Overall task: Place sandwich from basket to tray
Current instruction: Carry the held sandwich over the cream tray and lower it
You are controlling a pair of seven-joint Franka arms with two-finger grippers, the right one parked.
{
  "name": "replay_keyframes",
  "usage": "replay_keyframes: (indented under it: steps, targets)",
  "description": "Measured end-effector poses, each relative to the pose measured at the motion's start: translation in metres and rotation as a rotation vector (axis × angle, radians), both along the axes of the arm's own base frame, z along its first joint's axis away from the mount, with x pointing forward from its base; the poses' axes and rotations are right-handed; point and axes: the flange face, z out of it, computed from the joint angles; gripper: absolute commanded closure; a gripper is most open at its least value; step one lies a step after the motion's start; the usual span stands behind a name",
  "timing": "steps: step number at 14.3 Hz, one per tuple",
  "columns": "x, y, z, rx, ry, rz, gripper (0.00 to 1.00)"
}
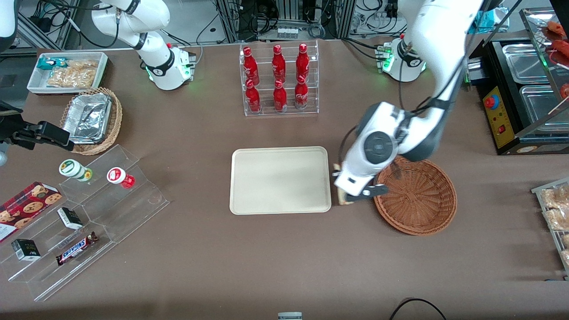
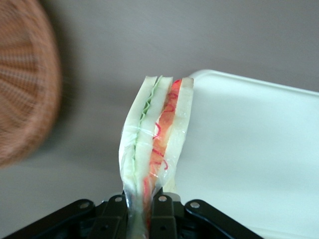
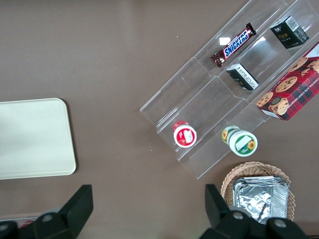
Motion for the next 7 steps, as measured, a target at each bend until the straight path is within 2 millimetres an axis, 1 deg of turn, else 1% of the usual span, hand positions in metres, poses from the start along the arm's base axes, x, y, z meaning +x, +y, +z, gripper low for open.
replay_keyframes:
  steps: [2,4,7]
  targets:
    - [-0.009,-0.041,-0.005,0.006,-0.018,-0.008,1.0]
    - [-0.018,-0.076,-0.008,0.03,-0.052,-0.008,1.0]
    - [-0.037,-0.122,-0.019,0.035,-0.066,-0.011,1.0]
